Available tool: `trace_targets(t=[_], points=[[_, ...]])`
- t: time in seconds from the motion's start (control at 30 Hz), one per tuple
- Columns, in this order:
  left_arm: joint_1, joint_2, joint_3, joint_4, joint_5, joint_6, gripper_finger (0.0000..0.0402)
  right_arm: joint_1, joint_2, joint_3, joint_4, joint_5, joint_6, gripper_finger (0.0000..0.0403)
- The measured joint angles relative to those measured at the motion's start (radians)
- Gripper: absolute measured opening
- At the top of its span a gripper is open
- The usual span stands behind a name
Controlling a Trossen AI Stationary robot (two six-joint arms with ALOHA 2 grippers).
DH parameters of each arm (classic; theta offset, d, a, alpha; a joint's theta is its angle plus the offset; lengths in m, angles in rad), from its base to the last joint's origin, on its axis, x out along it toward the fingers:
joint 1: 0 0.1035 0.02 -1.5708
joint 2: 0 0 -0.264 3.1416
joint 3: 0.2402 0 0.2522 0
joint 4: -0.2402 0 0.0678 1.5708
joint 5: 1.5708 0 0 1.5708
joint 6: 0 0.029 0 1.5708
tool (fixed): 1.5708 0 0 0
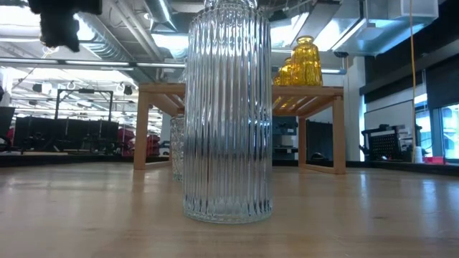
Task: Sort vases onto shelf
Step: Put the transparent vase on the shelf aligned with the other transparent vase
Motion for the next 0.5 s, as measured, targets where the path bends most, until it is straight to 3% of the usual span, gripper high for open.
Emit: trace_targets(t=[0.17,0.5], points=[[-0.009,-0.082,-0.082,-0.006,0.006,0.045,0.0060,0.020,0.101,-0.001,-0.079,0.022,0.048,0.0061],[-0.009,-0.261,-0.119,-0.041,0.020,0.000,0.0060,0.039,0.211,-0.001,-0.143,0.187,0.106,0.0276]])
